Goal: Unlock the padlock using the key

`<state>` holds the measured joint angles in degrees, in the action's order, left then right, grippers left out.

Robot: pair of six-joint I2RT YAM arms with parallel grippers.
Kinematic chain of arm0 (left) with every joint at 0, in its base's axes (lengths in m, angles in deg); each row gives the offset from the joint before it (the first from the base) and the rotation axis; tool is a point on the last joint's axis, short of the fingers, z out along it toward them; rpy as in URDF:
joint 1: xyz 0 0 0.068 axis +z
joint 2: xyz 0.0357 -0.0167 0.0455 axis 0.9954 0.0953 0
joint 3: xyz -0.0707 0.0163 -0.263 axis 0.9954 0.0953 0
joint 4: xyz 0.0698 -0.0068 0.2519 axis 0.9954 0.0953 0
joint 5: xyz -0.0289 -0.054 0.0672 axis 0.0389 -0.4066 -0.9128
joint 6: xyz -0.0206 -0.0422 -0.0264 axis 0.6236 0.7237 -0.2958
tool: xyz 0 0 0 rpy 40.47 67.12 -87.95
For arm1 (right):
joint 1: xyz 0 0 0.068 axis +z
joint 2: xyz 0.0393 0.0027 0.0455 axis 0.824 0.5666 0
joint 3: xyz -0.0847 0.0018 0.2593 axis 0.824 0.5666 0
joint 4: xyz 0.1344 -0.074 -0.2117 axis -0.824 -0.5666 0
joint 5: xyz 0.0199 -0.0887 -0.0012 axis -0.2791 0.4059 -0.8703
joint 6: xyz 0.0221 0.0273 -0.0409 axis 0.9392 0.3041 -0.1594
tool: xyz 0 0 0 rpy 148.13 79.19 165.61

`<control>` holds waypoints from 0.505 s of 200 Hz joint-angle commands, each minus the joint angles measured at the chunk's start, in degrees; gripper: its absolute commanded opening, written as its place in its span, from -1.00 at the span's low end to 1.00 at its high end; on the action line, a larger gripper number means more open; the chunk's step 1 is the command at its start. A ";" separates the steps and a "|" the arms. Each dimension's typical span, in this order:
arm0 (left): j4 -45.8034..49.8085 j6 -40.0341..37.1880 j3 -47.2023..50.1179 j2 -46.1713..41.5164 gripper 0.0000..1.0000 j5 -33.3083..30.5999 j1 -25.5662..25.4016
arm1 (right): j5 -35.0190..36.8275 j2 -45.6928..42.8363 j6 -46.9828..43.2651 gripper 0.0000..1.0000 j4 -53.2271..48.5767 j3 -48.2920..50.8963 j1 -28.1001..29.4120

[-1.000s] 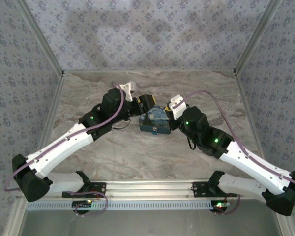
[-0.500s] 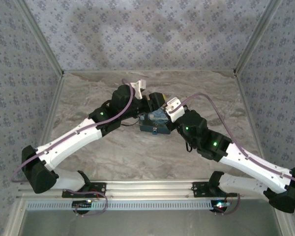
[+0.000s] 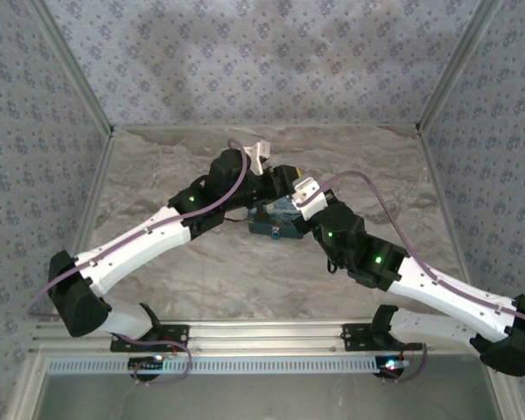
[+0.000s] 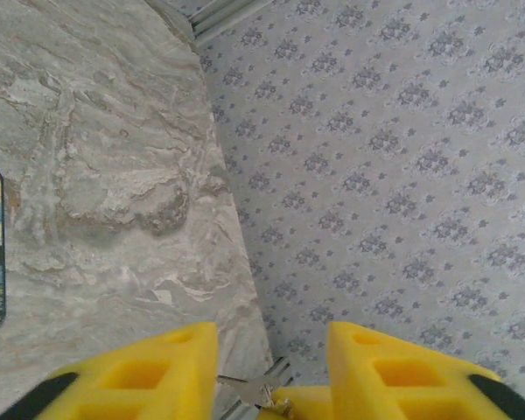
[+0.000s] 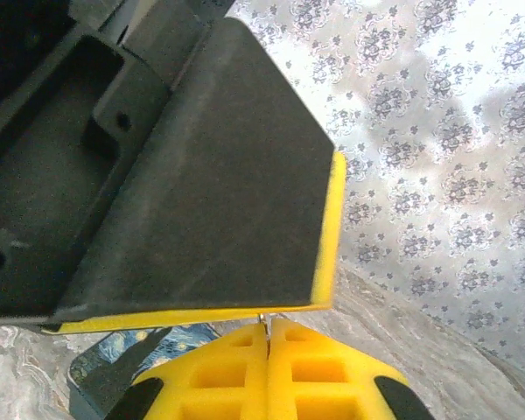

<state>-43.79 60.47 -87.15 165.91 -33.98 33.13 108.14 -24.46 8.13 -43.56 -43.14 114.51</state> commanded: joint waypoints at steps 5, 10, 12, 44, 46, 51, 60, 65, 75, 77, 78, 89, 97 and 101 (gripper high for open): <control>-1.41 0.71 -1.99 0.03 -0.48 0.13 -0.28 | 3.13 -0.56 -1.66 -1.00 2.24 0.38 0.81; -1.35 0.71 -1.97 0.00 -0.52 0.00 -0.29 | 3.44 -0.41 -1.94 -1.00 2.32 0.37 0.98; -1.33 0.67 -1.98 0.03 -0.53 -0.04 -0.29 | 3.60 -0.38 -2.03 -1.00 2.39 0.40 1.04; -1.07 0.63 -1.84 0.03 -0.73 -0.40 -0.31 | 5.32 0.32 -3.74 -1.00 2.99 0.35 1.79; -1.00 0.63 -1.84 0.00 -0.75 -0.47 -0.33 | 5.43 0.36 -3.85 -1.00 3.09 0.33 1.82; -0.97 0.58 -1.84 0.02 -0.83 -0.49 -0.32 | 5.72 0.44 -4.11 -1.00 3.13 0.35 1.97; -0.97 0.46 -1.82 -0.06 -0.94 -0.54 -0.29 | 5.93 0.48 -4.42 -1.00 3.28 0.31 2.14; -0.84 0.38 -1.72 -0.07 -0.99 -0.64 -0.29 | 5.96 0.52 -4.44 -1.00 3.35 0.35 2.19; -0.71 0.24 -1.54 -0.14 -1.00 -0.84 -0.26 | 5.88 0.37 -4.52 -1.00 3.30 0.10 2.40; -0.66 0.20 -1.50 -0.13 -1.00 -0.90 -0.21 | 5.88 0.37 -4.52 -1.00 3.27 0.16 2.41; -0.64 0.19 -1.49 -0.13 -1.00 -0.92 -0.20 | 5.88 0.37 -4.52 -1.00 3.24 0.08 2.41; -0.62 0.01 -1.44 -0.22 -1.00 -0.93 -0.06 | 5.81 0.38 -4.44 -1.00 2.89 -0.20 2.65; -0.71 -0.14 -1.26 -0.27 -1.00 -0.93 0.11 | 5.35 0.38 -4.16 -1.00 2.27 -0.41 2.60; -0.83 -0.38 -1.16 -0.29 -1.00 -0.88 0.13 | 5.19 0.37 -3.90 -1.00 1.84 -0.72 2.63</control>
<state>-44.19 60.64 -87.22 165.91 -34.00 33.02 112.42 -23.76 4.70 -42.43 -42.88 116.50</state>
